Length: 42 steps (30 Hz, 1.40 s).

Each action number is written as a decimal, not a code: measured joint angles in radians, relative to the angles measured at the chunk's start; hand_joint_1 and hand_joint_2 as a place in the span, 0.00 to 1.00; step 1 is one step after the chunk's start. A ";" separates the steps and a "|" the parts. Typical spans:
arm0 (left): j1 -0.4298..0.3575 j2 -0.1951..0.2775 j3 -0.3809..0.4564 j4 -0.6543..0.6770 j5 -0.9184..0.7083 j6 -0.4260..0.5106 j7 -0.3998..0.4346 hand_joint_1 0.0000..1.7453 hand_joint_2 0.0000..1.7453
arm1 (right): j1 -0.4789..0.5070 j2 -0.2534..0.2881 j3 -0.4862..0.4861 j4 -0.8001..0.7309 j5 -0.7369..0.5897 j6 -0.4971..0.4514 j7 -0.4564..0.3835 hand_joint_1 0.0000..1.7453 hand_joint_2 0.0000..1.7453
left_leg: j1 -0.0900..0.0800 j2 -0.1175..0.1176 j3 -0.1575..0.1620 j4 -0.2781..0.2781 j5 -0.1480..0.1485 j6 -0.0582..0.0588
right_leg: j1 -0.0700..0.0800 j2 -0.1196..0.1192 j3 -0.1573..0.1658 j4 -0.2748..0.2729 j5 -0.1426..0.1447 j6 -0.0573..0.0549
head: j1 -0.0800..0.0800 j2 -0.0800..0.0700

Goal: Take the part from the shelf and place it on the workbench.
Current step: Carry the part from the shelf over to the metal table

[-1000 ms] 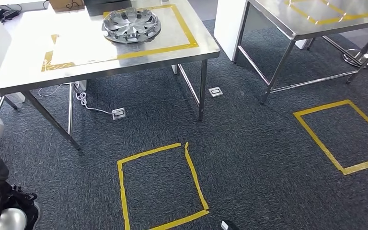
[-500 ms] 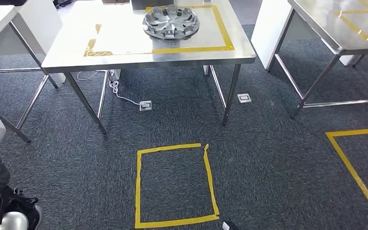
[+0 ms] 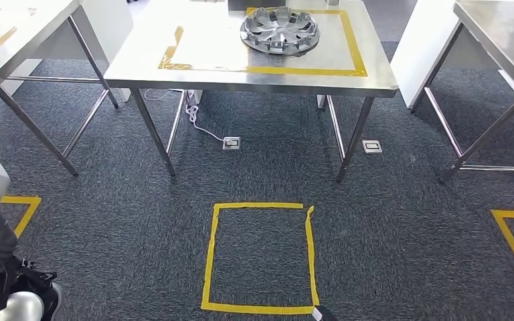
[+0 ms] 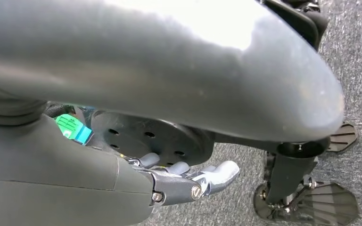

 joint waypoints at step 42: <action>0.001 -0.021 0.001 -0.007 -0.054 -0.015 0.016 1.00 1.00 | 0.005 0.005 -0.006 0.001 -0.002 0.007 0.000 0.00 0.00 | -0.005 0.054 -0.092 0.187 -0.115 -0.013 | 0.004 -0.014 0.037 -0.007 -0.020 -0.037 | -0.008 0.000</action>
